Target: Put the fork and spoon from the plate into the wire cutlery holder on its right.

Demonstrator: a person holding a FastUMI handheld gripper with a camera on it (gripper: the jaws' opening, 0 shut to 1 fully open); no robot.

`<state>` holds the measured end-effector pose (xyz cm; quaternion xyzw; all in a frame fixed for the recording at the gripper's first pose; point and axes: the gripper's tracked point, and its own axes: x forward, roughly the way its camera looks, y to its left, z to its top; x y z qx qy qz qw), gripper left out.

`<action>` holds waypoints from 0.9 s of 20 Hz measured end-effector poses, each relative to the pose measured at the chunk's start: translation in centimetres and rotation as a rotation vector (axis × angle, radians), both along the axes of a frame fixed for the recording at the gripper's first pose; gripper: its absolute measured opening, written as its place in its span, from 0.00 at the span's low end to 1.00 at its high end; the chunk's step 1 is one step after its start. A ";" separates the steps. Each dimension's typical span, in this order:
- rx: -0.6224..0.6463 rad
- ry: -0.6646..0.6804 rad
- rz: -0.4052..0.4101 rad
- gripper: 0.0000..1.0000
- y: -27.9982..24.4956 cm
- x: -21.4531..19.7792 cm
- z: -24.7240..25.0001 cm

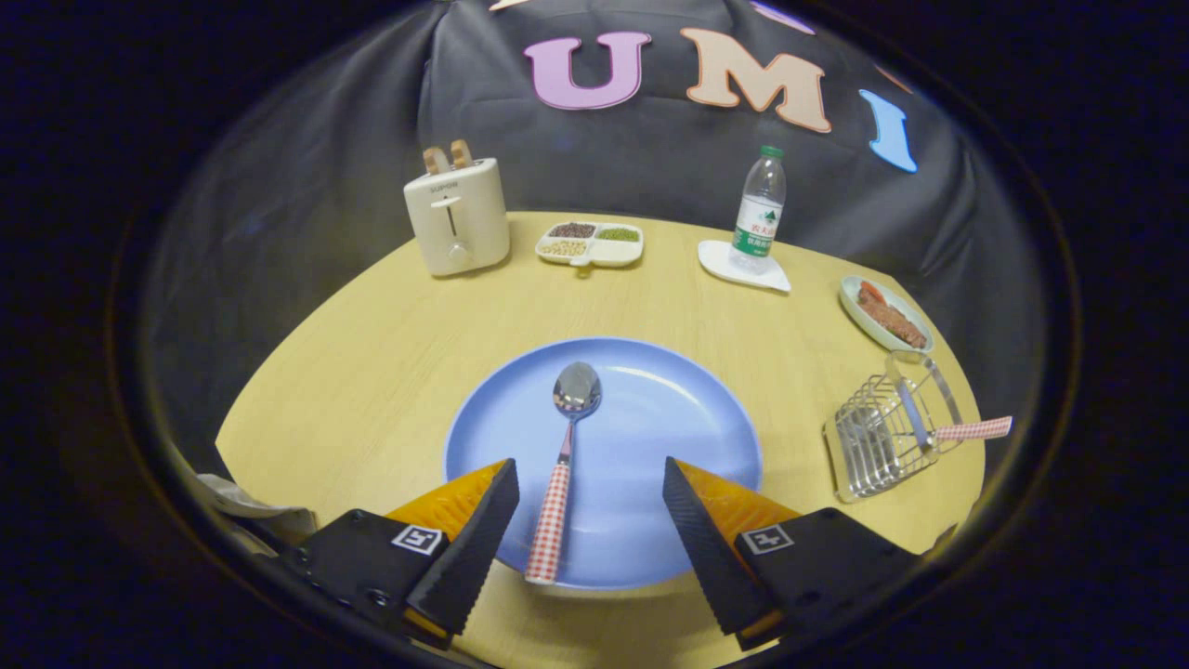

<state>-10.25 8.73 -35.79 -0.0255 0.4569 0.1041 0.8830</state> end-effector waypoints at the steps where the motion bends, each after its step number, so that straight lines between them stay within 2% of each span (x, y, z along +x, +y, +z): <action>1: -0.001 0.011 0.004 1.00 0.2 -0.2 -0.3; 8: -0.022 0.056 0.043 0.75 1.3 -1.2 -1.7; 11: -0.038 0.075 0.050 0.26 1.1 -1.6 -2.1; 12: -0.037 0.079 0.053 0.26 1.1 -1.6 -2.2; 15: -0.056 0.080 0.041 0.16 0.1 -1.7 -2.0; 18: -0.071 0.094 0.052 0.13 -0.6 -1.5 -1.8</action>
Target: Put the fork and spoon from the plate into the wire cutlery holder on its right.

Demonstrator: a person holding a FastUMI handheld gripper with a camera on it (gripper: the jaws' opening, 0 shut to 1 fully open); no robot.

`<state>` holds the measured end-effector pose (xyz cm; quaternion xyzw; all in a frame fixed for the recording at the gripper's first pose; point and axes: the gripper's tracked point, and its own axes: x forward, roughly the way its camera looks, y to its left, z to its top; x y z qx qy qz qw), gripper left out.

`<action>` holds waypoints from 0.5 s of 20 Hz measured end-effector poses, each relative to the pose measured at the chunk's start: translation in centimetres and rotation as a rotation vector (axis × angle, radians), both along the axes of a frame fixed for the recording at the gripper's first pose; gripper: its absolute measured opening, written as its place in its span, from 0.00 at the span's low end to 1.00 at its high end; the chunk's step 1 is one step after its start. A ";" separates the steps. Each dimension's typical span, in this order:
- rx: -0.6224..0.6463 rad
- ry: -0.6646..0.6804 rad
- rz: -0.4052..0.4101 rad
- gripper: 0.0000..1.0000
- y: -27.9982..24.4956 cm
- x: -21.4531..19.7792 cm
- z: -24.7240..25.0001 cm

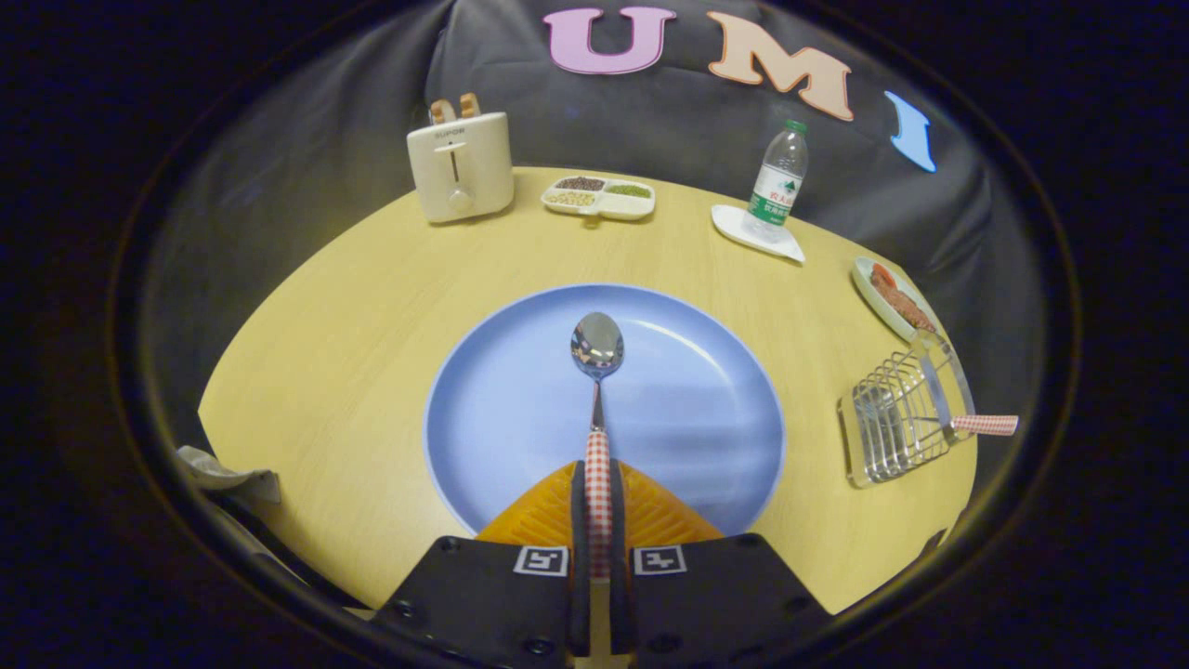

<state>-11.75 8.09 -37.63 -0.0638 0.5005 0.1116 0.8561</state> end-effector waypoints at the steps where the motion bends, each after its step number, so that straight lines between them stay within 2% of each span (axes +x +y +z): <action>1: 0.013 0.013 0.005 0.11 0.0 -0.1 0.1; 10: 0.061 0.013 0.061 0.11 -2.6 0.9 3.9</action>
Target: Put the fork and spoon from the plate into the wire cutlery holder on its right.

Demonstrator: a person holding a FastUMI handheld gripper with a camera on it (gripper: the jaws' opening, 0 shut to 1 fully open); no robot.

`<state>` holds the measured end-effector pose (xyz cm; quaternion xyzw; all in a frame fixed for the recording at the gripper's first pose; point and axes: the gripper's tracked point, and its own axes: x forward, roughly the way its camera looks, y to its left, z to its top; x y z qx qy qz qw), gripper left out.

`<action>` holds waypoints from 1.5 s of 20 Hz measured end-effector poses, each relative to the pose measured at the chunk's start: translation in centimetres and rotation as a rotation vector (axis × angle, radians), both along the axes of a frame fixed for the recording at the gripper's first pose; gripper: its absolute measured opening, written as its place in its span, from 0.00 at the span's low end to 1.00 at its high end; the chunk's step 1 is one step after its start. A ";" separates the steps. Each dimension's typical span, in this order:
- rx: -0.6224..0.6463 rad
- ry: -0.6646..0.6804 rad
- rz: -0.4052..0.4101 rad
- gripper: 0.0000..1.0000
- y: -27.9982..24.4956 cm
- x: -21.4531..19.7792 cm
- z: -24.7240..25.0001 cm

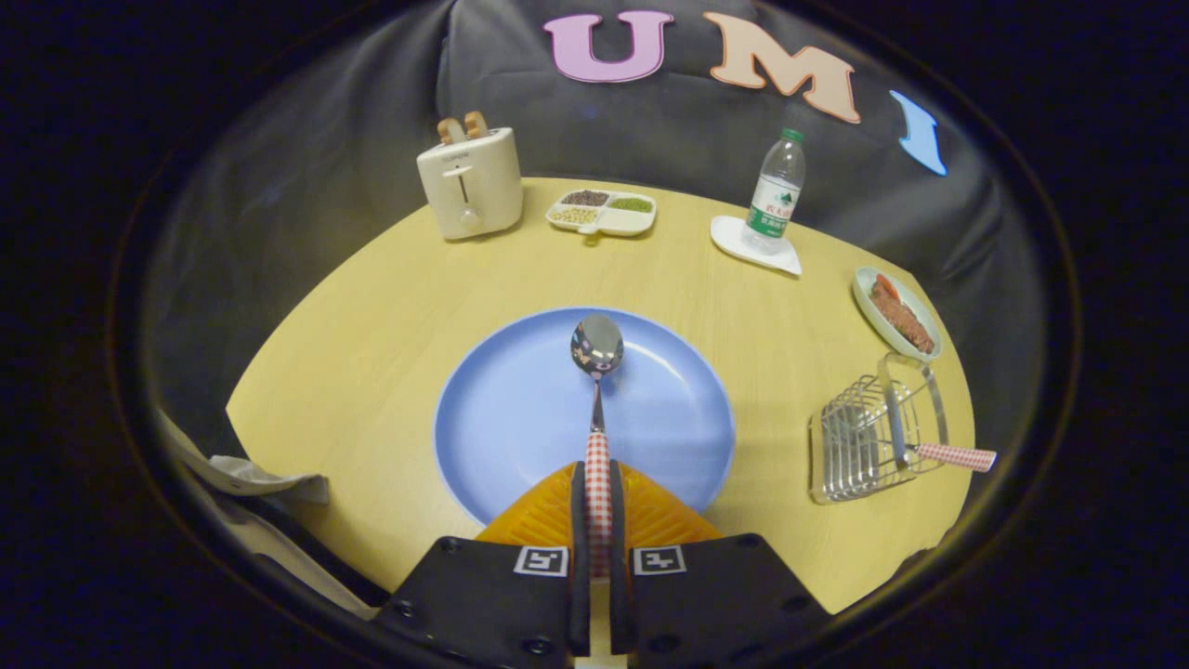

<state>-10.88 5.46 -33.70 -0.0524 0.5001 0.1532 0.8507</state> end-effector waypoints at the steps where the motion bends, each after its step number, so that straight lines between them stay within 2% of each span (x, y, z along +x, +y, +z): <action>1: 0.005 -0.002 0.012 0.11 -0.3 0.2 0.6; 14: -0.009 0.012 0.141 0.11 -7.5 2.9 6.0; 20: -0.016 0.061 0.166 0.11 -11.9 3.2 7.2; 30: -0.113 0.147 0.262 0.11 -20.2 3.4 8.1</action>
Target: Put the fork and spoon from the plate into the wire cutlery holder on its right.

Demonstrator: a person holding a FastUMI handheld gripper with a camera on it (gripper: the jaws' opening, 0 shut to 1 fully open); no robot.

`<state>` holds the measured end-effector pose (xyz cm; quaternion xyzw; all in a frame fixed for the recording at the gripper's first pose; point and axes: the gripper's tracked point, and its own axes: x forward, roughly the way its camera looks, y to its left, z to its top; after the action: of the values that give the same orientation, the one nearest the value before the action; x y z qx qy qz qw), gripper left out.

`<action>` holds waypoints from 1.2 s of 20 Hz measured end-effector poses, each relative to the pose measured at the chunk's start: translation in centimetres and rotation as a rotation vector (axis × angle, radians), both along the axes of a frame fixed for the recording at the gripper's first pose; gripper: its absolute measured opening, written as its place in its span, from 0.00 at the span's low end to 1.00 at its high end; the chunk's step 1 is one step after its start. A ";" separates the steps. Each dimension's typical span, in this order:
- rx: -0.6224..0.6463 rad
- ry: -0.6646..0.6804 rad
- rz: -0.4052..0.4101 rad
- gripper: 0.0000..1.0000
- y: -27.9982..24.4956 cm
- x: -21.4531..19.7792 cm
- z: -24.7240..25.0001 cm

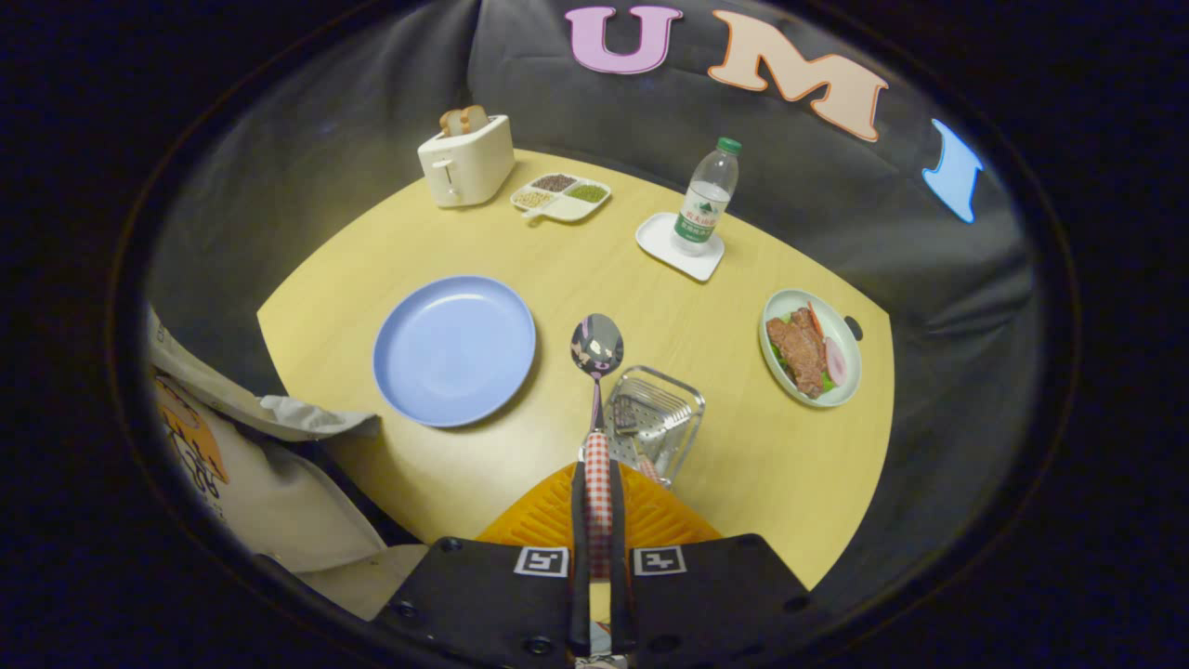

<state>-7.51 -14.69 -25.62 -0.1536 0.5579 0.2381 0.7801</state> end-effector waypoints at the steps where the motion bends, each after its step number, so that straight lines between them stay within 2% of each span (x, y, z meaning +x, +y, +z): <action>1: -0.013 0.009 0.015 0.11 -0.8 0.0 0.1; 9: -0.077 0.172 0.096 0.11 -4.4 -0.7 -0.6; 16: -0.112 0.325 0.116 0.11 -4.4 -0.7 -0.9; 21: -0.141 0.385 0.125 0.14 -4.5 -0.5 -1.2; 24: -0.141 0.377 0.109 0.15 -4.3 -0.1 -1.4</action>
<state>-7.57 -19.01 -27.04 -0.1906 0.6999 0.2650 0.6352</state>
